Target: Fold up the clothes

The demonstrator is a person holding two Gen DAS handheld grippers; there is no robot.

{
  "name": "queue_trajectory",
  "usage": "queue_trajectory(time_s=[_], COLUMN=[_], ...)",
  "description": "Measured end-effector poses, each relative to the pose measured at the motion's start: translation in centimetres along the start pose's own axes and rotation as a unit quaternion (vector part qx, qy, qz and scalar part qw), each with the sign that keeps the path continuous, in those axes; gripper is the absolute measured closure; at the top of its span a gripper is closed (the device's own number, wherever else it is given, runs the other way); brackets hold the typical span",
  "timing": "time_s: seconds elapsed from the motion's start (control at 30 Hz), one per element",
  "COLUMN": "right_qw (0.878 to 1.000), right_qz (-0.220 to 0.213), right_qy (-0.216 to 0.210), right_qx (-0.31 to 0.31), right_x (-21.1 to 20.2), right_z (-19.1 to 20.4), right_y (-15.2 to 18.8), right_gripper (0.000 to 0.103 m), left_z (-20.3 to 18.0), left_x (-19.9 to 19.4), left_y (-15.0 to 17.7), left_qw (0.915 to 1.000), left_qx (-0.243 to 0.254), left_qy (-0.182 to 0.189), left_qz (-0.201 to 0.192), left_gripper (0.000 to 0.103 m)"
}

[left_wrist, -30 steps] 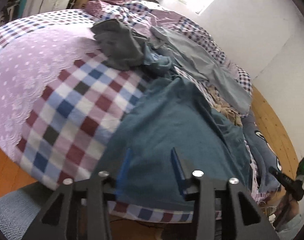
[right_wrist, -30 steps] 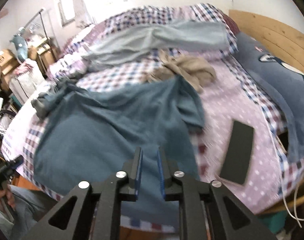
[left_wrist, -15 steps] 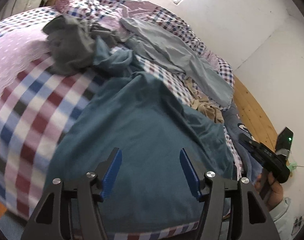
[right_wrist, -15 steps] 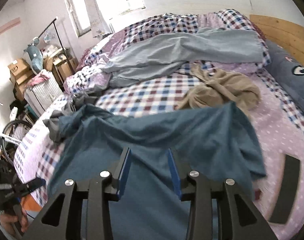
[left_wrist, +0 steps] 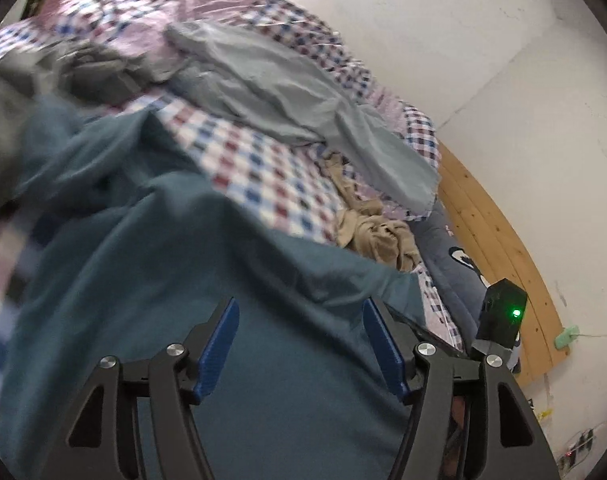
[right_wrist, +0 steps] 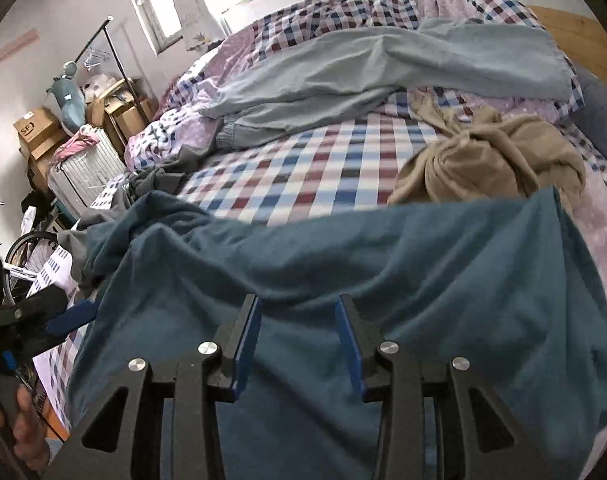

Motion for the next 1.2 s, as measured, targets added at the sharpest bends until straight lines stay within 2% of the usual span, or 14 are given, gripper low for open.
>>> queue_trajectory(time_s=[0.1,0.2,0.3,0.37,0.43,0.6,0.67,0.97,1.0,1.03,1.07,1.1,1.2], right_qw=[1.0,0.999,0.996,0.994,0.992,0.983,0.982,0.987,0.988,0.989,0.989,0.99,0.992], right_qz=[-0.017,-0.028,-0.038,-0.045,-0.053,-0.069,-0.064,-0.02,-0.013,-0.005,0.001,0.003,0.009], right_qy=[0.008,0.037,0.065,0.084,0.103,0.149,0.152,0.129,0.127,0.124,0.121,0.119,0.113], right_qx=[0.005,0.021,0.036,0.046,0.056,0.081,0.095,0.089,0.087,0.085,0.082,0.077,0.06], right_x=[-0.1,-0.9,-1.7,-2.3,-2.9,-4.4,-4.5,-1.2,-0.7,-0.1,0.4,0.4,0.4], right_z=[-1.6,-4.6,-7.7,-9.7,-11.7,-16.7,-18.2,-18.1,-17.9,-17.8,-17.5,-17.0,-15.4], right_y=[-1.1,-2.2,-3.3,-4.0,-4.8,-6.5,-6.6,-6.3,-6.1,-6.0,-5.8,-5.6,-5.1], right_gripper=[0.061,0.061,0.061,0.061,0.058,0.057,0.057,0.057,0.058,0.069,0.092,0.1,0.1], left_z=[-1.0,-0.5,1.1,1.1,1.3,1.6,1.7,1.9,1.9,1.9,1.9,1.9,1.7], left_x=[3.1,5.4,7.6,8.0,8.3,8.1,7.9,8.1,8.1,8.1,8.1,8.1,8.2], left_y=[-0.6,-0.2,0.8,1.0,1.2,1.3,1.1,1.1,1.2,1.2,1.2,1.2,1.1], left_qw=[0.9998,0.9993,0.999,0.9989,0.9988,0.9983,0.9982,0.9984,0.9984,0.9984,0.9984,0.9984,0.9979], left_qx=[0.017,0.035,-0.009,-0.009,0.004,-0.013,-0.022,-0.024,-0.024,-0.023,-0.022,-0.022,-0.031], left_qy=[0.004,0.0,-0.005,0.005,-0.005,0.008,0.014,0.006,0.007,0.007,0.007,0.008,0.016], left_qz=[0.007,0.012,0.044,0.045,0.049,0.057,0.055,0.05,0.05,0.051,0.051,0.052,0.055], left_gripper=[0.034,0.034,0.034,0.034,0.034,0.034,0.034,0.034,0.034,0.034,0.034,0.034,0.034])
Point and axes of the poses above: each gripper's, at about its wrist camera, not at the fingertips, and x roughly the way its jaws point, z to its left, y to its underside, the point moved 10 cm from there along x, roughly the way its jaws point, and after that the axes turned 2 degrees about -z, right-handed, at the moved point
